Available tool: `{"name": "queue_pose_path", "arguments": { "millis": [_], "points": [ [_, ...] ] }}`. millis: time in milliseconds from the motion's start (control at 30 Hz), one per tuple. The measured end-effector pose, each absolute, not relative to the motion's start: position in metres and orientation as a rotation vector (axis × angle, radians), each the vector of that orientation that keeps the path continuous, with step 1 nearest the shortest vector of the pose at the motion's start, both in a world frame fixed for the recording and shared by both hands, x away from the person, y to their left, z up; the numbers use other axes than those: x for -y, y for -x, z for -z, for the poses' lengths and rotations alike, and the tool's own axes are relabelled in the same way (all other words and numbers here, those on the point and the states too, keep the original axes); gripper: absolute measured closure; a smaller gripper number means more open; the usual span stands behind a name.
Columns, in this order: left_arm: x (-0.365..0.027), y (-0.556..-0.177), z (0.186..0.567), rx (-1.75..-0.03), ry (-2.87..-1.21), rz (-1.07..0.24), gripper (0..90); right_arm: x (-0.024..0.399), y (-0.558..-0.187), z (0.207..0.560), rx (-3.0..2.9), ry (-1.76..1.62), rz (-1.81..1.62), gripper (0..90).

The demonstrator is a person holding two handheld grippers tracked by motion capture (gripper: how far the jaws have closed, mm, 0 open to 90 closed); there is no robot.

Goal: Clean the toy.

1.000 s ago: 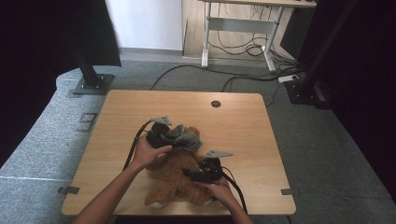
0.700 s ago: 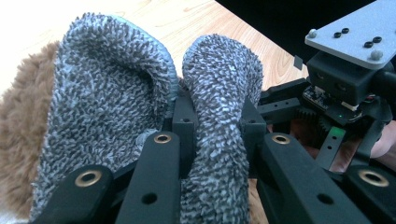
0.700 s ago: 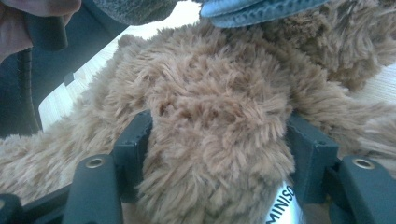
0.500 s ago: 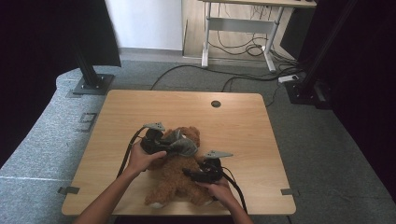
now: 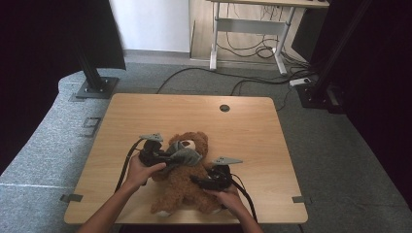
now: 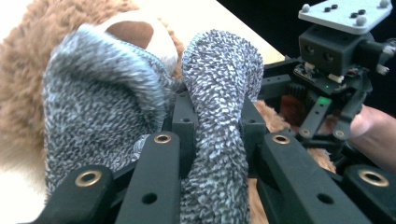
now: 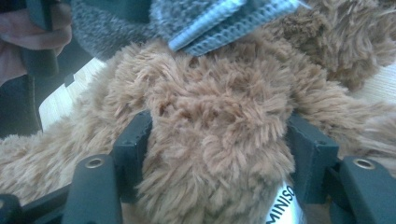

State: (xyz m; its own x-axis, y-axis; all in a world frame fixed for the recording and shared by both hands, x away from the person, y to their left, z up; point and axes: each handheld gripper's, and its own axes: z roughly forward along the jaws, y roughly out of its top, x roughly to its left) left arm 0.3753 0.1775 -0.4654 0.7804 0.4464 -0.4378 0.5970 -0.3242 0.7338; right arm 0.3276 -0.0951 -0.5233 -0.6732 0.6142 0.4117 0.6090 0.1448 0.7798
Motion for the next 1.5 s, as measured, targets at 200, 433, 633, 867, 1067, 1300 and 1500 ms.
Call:
{"name": "queue_pose_path", "arguments": {
  "millis": [200,433,633,867,1067,1300,1500],
  "points": [
    [-0.187,-0.363,0.47,-0.798,-1.956,0.196,74.3,0.095,-0.327,0.523,-2.37,-1.264,-1.611,34.7],
    [-0.193,-0.349,0.472,-0.8,-1.95,0.192,74.2,0.095,-0.327,0.523,-2.367,-1.264,-1.612,34.6],
    [-0.196,-0.338,0.475,-0.808,-1.945,0.2,74.1,0.095,-0.327,0.524,-2.366,-1.262,-1.615,34.6],
    [-0.2,-0.323,0.48,-0.811,-1.944,0.217,74.1,0.095,-0.327,0.524,-2.366,-1.262,-1.616,34.6],
    [-0.202,-0.309,0.486,-0.802,-1.961,0.233,74.0,0.095,-0.327,0.524,-2.365,-1.261,-1.616,34.7],
    [-0.206,-0.293,0.491,-0.789,-1.981,0.239,73.8,0.095,-0.326,0.524,-2.364,-1.258,-1.609,34.7],
    [-0.208,-0.284,0.495,-0.78,-1.988,0.255,73.7,0.094,-0.326,0.524,-2.36,-1.254,-1.604,34.7]
  ]
}}
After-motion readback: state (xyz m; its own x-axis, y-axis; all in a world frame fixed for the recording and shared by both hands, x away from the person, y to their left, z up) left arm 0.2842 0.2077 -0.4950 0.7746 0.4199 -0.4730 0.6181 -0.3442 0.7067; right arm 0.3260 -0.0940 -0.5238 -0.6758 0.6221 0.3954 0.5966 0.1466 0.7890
